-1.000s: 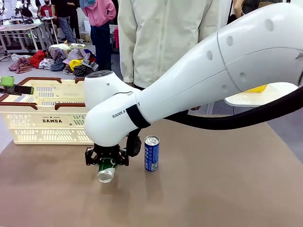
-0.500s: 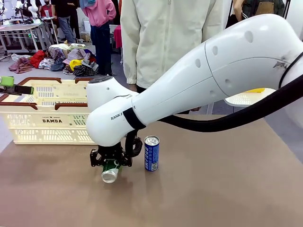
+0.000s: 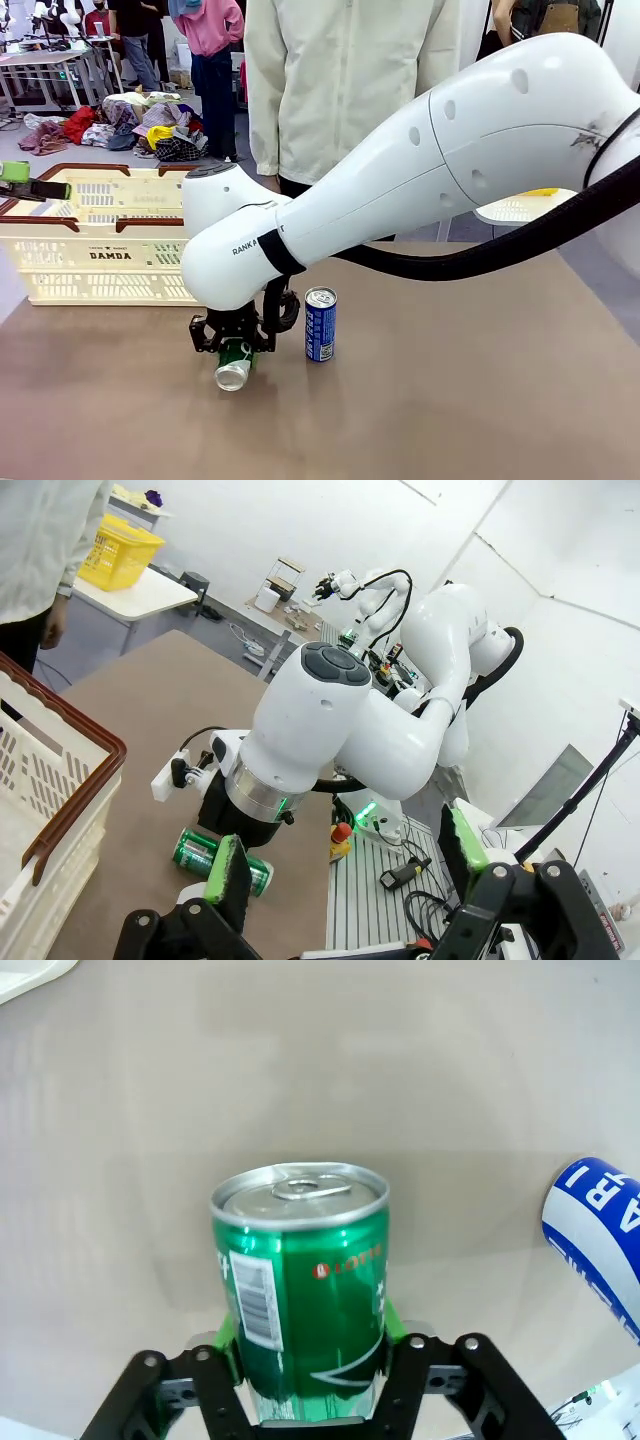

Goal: Place the drinks into the Shopping basket.
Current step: Pick up one drink and place it into the Shopping basket.

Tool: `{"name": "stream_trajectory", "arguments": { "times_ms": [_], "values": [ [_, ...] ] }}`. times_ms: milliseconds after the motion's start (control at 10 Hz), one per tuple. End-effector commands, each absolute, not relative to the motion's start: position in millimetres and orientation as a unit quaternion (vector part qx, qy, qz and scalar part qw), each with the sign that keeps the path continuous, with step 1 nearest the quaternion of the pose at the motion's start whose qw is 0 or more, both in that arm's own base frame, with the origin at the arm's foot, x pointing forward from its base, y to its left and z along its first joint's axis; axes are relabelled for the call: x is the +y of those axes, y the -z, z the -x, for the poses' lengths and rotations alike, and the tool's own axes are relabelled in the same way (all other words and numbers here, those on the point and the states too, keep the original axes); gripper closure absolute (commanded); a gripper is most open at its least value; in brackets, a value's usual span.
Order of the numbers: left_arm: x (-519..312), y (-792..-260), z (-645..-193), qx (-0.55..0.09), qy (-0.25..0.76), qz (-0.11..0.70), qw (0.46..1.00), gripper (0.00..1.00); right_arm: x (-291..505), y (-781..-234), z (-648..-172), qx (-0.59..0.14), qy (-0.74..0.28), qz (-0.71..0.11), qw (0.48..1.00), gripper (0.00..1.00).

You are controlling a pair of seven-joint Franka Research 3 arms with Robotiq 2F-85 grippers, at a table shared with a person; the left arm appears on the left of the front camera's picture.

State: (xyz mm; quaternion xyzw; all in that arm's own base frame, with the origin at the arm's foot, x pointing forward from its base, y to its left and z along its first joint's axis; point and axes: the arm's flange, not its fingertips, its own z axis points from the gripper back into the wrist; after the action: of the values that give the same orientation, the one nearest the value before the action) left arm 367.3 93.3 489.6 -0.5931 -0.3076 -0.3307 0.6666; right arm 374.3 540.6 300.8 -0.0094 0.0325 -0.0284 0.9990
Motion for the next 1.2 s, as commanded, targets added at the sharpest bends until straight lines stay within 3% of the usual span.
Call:
{"name": "stream_trajectory", "arguments": {
  "times_ms": [0, 600, 900, 1100],
  "values": [
    [95, -491, -366, -0.309, 0.331, 0.592, 0.667, 0.00, 545, -307, -378, 0.028, 0.020, 0.014, 0.999, 0.00],
    [95, -491, -366, -0.309, 0.331, 0.592, 0.667, 0.00, 549, -326, -373, 0.005, 0.002, 0.019, 1.000, 0.00],
    [95, -491, -366, -0.309, 0.331, 0.592, 0.667, 0.00, 548, -416, -343, -0.048, -0.023, 0.050, 0.997, 0.00],
    [95, -491, -366, -0.309, 0.331, 0.592, 0.667, 0.00, 535, -484, -322, -0.046, -0.050, 0.031, 0.997, 0.00]
  ]
}}
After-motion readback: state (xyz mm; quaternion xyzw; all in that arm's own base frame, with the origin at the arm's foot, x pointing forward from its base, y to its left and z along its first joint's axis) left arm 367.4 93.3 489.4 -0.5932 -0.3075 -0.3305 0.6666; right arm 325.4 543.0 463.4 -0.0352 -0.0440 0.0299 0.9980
